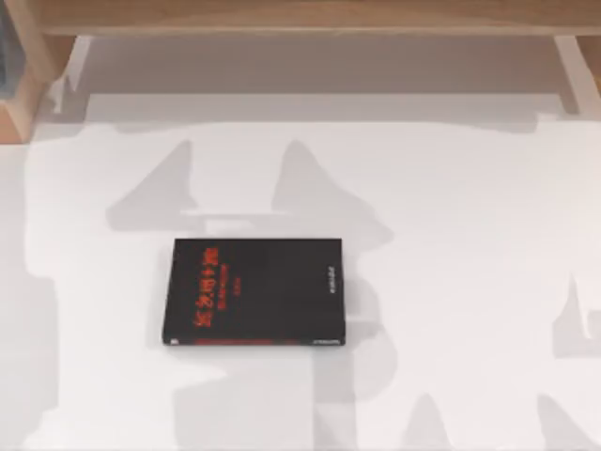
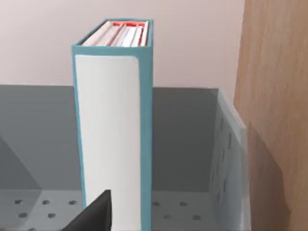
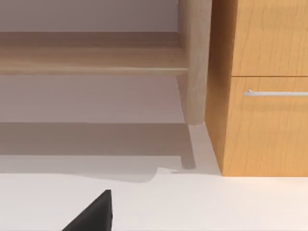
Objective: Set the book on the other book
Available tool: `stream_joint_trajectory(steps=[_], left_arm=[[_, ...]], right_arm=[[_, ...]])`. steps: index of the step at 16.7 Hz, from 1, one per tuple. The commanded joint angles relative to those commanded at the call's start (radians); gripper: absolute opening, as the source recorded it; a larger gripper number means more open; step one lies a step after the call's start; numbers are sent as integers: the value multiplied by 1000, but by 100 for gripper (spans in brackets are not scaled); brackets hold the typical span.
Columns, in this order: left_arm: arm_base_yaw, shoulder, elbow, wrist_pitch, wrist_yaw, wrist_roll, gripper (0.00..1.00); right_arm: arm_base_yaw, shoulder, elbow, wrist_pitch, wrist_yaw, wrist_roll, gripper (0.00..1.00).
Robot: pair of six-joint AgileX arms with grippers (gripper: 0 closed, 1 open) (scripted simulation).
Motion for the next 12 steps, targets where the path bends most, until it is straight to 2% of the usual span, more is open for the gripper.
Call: stream_joint_trajectory(steps=[3, 6, 12], left_arm=[[35, 221, 143, 64, 39, 0, 100], [56, 350, 231, 103, 63, 1, 100], [62, 382, 255, 113, 70, 1, 100]], right_arm=[[0, 0, 0, 0, 0, 0, 100], [0, 0, 0, 0, 0, 0, 100], [0, 0, 0, 0, 0, 0, 100]])
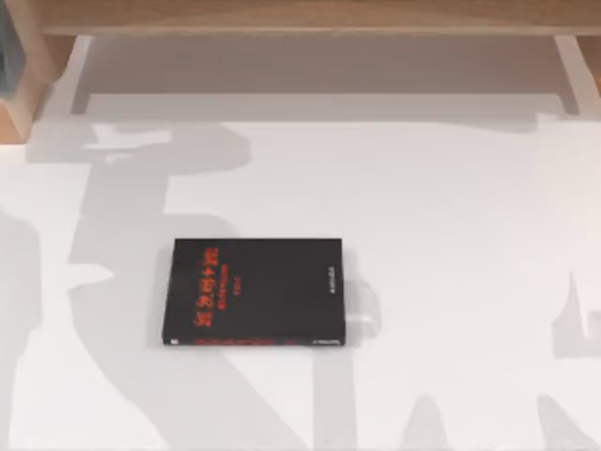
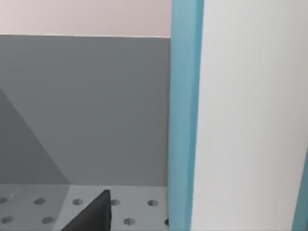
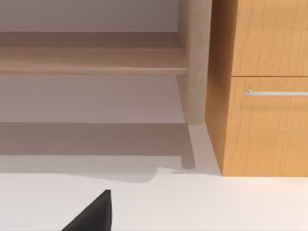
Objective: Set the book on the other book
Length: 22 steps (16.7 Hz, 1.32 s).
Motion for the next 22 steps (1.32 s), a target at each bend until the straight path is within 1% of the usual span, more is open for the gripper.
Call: stream_joint_trajectory(steps=[3, 9, 14, 22], left_arm=[[-6, 7, 10, -5, -4, 0, 100], [-20, 93, 137, -44, -20, -1, 100], [-24, 101, 149, -48, -22, -1, 100], [-24, 101, 149, -48, -22, -1, 40]], right_arm=[[0, 0, 0, 0, 0, 0, 100], [0, 0, 0, 0, 0, 0, 100], [0, 0, 0, 0, 0, 0, 100], [0, 0, 0, 0, 0, 0, 100]])
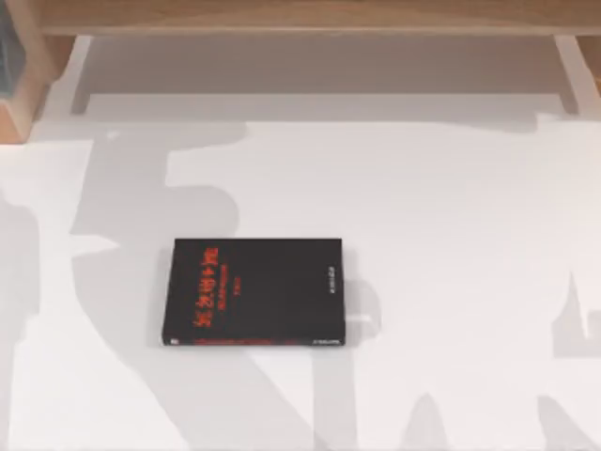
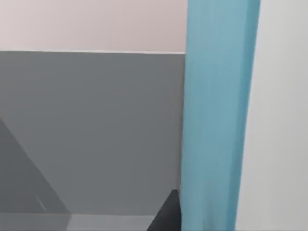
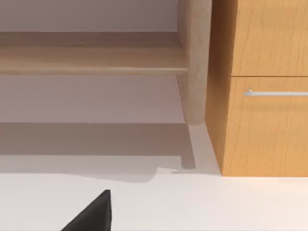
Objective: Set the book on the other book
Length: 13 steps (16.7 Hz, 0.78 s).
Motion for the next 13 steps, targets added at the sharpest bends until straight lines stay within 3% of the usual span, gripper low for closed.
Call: stream_joint_trajectory(steps=[5, 13], left_arm=[[0, 0, 0, 0, 0, 0, 2], [0, 0, 0, 0, 0, 0, 0]], right_arm=[[0, 0, 0, 0, 0, 0, 100], [0, 0, 0, 0, 0, 0, 100]])
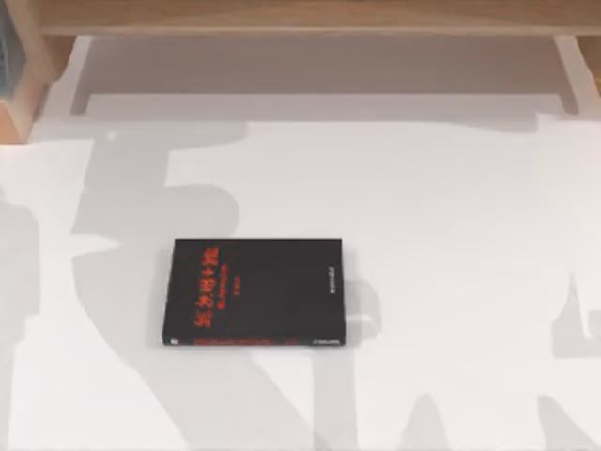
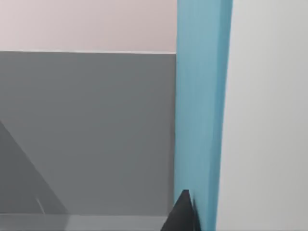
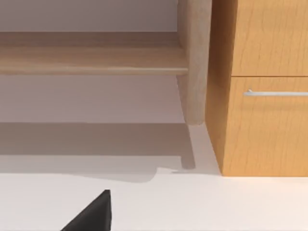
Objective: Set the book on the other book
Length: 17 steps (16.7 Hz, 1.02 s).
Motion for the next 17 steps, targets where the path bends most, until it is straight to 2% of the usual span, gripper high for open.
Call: stream_joint_trajectory(steps=[12, 14, 17], left_arm=[[4, -54, -28, -17, -4, 10, 0], [-2, -101, -42, -11, -54, 46, 0], [-28, -223, -70, 6, -195, 142, 0]], right_arm=[[0, 0, 0, 0, 0, 0, 100], [0, 0, 0, 0, 0, 0, 100], [0, 0, 0, 0, 0, 0, 100]])
